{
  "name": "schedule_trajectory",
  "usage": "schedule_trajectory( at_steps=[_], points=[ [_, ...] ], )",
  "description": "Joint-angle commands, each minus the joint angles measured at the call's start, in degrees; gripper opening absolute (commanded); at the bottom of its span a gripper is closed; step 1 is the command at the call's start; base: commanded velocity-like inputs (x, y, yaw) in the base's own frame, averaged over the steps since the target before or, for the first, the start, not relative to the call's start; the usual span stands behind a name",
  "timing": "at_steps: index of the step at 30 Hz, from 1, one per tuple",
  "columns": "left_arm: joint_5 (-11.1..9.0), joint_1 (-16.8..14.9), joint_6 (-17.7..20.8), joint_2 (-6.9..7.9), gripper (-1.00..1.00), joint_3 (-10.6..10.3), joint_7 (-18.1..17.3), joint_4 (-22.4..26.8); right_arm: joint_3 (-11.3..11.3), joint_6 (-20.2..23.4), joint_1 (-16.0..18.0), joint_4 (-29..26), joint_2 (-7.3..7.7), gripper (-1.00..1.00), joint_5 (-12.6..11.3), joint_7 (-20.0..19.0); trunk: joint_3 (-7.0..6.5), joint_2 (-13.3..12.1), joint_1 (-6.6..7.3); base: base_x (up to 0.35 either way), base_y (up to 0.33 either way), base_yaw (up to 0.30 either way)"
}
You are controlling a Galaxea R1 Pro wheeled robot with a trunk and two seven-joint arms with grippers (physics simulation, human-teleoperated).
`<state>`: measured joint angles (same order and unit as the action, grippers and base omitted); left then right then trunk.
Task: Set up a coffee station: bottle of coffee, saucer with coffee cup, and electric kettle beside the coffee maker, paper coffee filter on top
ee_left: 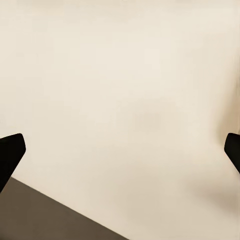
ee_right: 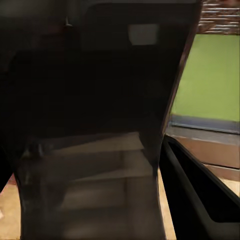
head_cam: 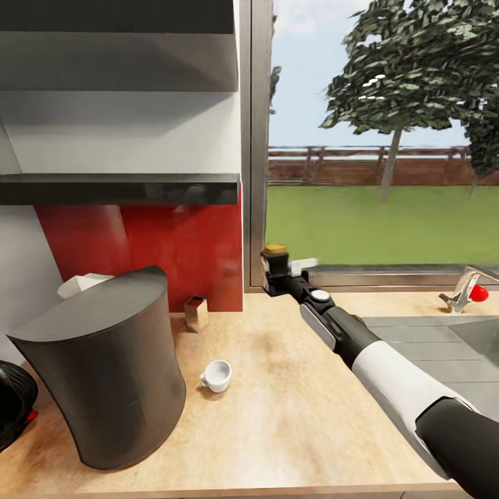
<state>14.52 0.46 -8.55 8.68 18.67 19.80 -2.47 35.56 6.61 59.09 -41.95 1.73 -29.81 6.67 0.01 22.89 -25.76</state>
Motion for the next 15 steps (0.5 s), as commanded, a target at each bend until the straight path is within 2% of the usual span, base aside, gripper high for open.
schedule_trajectory(
  at_steps=[1, 3, 7, 15],
  points=[
    [0.59, -0.02, -0.37, 0.02, 1.00, 0.49, 0.23, -0.16, 0.40, 0.15, 0.03, 0.00, 0.07, -1.00, -0.21, -0.31, 0.00, 0.03, -0.02, 0.000, 0.000, 0.000],
    [0.66, -0.02, -0.44, 0.02, 1.00, 0.47, 0.20, -0.10, 0.52, -1.83, -0.02, 0.82, -0.20, -1.00, 0.29, -1.59, 0.00, 0.03, -0.02, 0.000, 0.000, 0.000],
    [0.60, -0.02, -0.56, 0.02, 1.00, 0.47, 0.23, -0.06, 0.56, -5.38, -0.18, 3.62, -0.40, -1.00, 0.81, -1.70, 0.00, 0.03, -0.02, 0.000, 0.000, 0.000],
    [0.59, -0.02, -0.56, 0.02, 1.00, 0.48, 0.24, 0.01, 0.50, -7.24, -2.20, 6.05, -0.59, -1.00, 1.35, -1.34, -0.01, 0.03, -0.02, 0.000, 0.000, 0.016]
  ],
)
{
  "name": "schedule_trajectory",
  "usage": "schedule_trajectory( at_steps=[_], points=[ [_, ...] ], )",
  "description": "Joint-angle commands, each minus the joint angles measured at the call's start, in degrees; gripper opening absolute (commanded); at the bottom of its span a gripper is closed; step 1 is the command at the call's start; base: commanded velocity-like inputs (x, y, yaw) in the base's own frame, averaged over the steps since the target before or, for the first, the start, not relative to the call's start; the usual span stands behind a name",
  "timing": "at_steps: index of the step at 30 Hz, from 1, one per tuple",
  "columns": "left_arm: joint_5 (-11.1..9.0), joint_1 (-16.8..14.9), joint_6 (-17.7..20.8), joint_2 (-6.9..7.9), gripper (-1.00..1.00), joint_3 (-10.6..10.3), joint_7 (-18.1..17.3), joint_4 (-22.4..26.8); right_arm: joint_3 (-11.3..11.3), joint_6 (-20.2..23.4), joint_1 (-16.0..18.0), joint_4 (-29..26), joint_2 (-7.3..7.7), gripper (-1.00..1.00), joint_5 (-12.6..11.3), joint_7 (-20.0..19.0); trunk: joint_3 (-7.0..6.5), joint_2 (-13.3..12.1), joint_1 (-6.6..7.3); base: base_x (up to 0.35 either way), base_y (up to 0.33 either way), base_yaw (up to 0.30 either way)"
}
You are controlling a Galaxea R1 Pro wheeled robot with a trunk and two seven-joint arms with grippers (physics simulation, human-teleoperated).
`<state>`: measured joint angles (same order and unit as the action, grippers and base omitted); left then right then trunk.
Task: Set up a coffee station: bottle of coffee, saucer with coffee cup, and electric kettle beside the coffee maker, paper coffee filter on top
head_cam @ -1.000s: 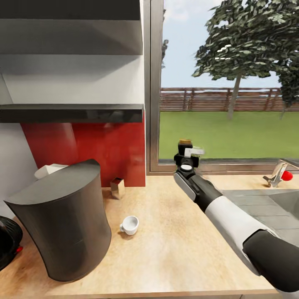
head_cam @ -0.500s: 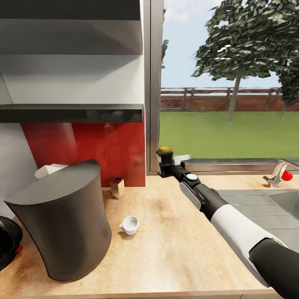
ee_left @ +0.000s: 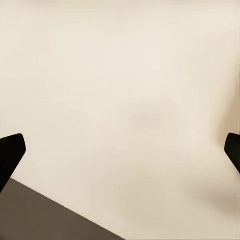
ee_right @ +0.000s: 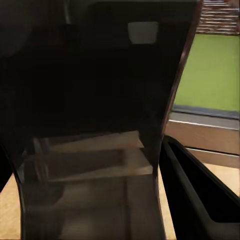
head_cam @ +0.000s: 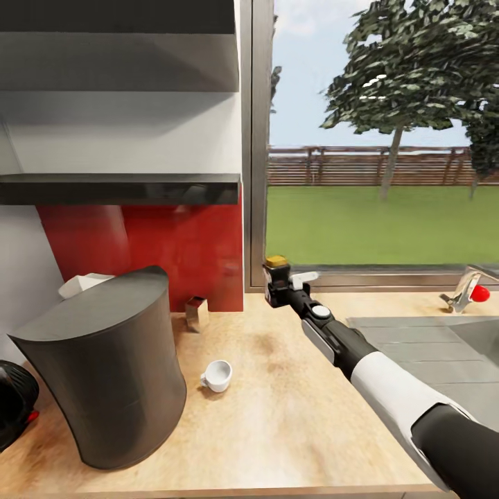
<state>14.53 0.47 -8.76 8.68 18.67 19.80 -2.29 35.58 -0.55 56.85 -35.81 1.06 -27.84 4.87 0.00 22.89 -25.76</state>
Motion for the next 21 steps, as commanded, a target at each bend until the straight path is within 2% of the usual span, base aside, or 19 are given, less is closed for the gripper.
schedule_trajectory(
  at_steps=[1, 21],
  points=[
    [0.58, -0.03, -0.32, 0.02, 1.00, 0.49, 0.24, -0.18, 0.47, -0.18, -0.02, -0.06, 0.09, -1.00, -0.63, 0.48, -0.01, 0.03, -0.02, 0.000, 0.000, 0.131],
    [0.60, -0.03, 0.16, -0.07, 1.00, 0.49, 0.32, -0.09, 0.54, -4.60, -5.50, -0.04, 0.06, -1.00, -0.55, 0.41, -0.13, 0.03, -0.02, 0.000, 0.000, 0.268]
  ],
)
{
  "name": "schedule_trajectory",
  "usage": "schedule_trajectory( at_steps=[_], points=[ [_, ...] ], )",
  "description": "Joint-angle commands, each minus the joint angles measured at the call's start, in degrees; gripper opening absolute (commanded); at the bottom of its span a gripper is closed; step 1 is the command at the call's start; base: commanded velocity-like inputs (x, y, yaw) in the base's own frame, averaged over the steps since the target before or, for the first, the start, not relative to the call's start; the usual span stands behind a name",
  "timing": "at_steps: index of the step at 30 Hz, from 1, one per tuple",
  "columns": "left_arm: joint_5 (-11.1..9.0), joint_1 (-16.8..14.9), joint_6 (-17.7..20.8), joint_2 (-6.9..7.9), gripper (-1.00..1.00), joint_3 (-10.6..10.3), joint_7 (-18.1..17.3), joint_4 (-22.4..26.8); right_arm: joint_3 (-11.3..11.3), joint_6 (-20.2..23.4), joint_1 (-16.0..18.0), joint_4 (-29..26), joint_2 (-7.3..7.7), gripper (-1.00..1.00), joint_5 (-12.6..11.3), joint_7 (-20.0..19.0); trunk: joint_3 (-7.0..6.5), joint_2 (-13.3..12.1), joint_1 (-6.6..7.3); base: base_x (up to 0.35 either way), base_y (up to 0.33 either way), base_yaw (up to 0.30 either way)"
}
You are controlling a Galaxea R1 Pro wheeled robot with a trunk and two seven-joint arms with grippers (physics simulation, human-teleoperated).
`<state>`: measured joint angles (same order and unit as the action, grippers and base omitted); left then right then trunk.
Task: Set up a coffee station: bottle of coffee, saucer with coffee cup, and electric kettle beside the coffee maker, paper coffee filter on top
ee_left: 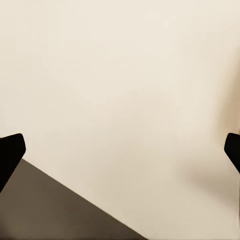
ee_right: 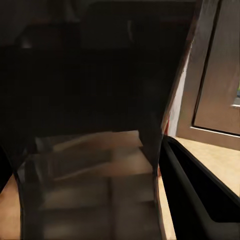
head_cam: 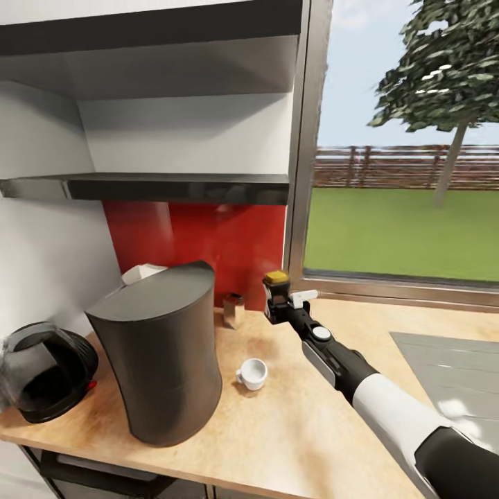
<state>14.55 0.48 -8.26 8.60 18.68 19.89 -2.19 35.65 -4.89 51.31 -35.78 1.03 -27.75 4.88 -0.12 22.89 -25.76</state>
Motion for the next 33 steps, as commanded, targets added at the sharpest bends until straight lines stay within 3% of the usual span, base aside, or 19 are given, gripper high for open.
schedule_trajectory(
  at_steps=[1, 13, 21, 24, 27, 33],
  points=[
    [0.57, -0.08, -0.35, 0.02, 1.00, 0.52, 0.24, -0.14, 0.48, -0.69, -0.06, -0.03, 0.10, -1.00, -0.62, 0.36, 0.00, 0.03, -0.02, 0.000, 0.000, 0.279],
    [0.39, -0.12, -0.53, 0.02, 1.00, 1.00, 0.24, 0.05, 0.39, -1.53, -1.30, 0.01, 0.36, -1.00, -0.47, 0.22, 0.00, 0.03, -0.02, 0.000, 0.000, 0.273],
    [0.39, -0.11, -0.53, 0.02, 1.00, 1.07, 0.33, -0.07, 0.33, -1.58, -1.30, 2.10, 1.90, -1.00, -0.45, -0.08, 0.00, 0.03, -0.02, 0.000, 0.000, 0.033],
    [0.39, -0.12, -0.53, 0.02, 1.00, 1.03, 0.33, -0.10, 0.38, -1.84, -1.31, 3.98, 2.11, -1.00, -0.45, -3.73, 0.00, 0.03, -0.02, 0.000, 0.000, 0.000],
    [0.39, -0.13, -0.47, -0.05, 1.00, 1.02, 0.34, -0.05, 0.39, -4.80, -1.34, 6.18, 2.06, -1.00, -0.46, -6.35, 0.00, 0.03, -0.02, 0.000, 0.000, 0.000],
    [0.33, -0.12, -0.45, -0.05, 1.00, 1.10, 0.41, -0.01, 0.46, -6.90, -1.32, 7.44, 1.66, -1.00, -0.46, -7.14, 0.00, 0.03, -0.02, 0.000, 0.103, 0.000]
  ],
)
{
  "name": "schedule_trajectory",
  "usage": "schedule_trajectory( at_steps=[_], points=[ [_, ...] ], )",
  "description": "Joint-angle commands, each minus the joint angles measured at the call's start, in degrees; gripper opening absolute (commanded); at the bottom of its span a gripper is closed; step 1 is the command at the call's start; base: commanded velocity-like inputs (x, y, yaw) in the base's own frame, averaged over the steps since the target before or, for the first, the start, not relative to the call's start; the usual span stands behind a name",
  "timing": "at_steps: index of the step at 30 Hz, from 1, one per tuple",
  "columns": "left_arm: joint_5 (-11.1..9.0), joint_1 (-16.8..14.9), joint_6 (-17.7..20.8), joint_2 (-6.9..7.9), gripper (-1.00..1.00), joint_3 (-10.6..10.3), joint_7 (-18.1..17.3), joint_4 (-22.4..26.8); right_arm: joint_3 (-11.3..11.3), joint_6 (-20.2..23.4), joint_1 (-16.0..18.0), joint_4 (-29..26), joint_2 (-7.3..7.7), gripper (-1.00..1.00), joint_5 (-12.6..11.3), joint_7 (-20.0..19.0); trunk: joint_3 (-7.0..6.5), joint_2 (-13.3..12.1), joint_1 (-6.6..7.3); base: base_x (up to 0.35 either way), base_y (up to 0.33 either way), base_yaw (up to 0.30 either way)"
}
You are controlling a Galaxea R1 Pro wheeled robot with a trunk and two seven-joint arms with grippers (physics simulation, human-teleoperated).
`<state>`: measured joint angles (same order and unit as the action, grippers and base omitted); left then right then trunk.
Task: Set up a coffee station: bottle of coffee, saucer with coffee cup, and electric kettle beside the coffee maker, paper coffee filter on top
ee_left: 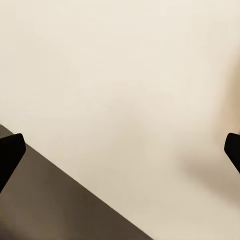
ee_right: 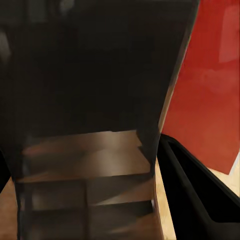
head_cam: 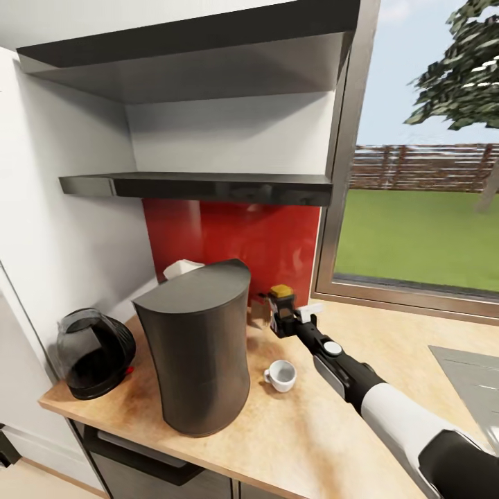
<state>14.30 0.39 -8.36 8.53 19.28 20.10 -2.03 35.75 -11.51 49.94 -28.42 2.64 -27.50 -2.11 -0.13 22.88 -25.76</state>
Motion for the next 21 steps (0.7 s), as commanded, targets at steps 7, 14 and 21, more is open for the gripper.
schedule_trajectory(
  at_steps=[7, 14, 21],
  points=[
    [0.64, -0.01, -0.34, 0.00, 1.00, 0.44, 0.20, -0.17, 0.37, -0.35, 0.03, 0.10, -0.28, -1.00, -0.72, -0.13, 0.00, 0.04, -0.02, 0.000, 0.038, 0.000],
    [0.64, -0.04, -0.34, 0.09, 1.00, 0.48, 0.20, -0.17, 0.29, -0.35, 0.05, 0.15, -0.48, -1.00, -0.79, -0.05, 0.00, 0.04, -0.02, 0.000, 0.067, 0.000],
    [0.64, -0.04, -0.29, 0.09, 1.00, 0.49, 0.20, -0.17, 0.36, -0.35, 0.02, 0.93, -0.53, -1.00, -0.80, -0.08, 0.00, 0.04, -0.02, 0.000, 0.017, 0.000]
  ],
)
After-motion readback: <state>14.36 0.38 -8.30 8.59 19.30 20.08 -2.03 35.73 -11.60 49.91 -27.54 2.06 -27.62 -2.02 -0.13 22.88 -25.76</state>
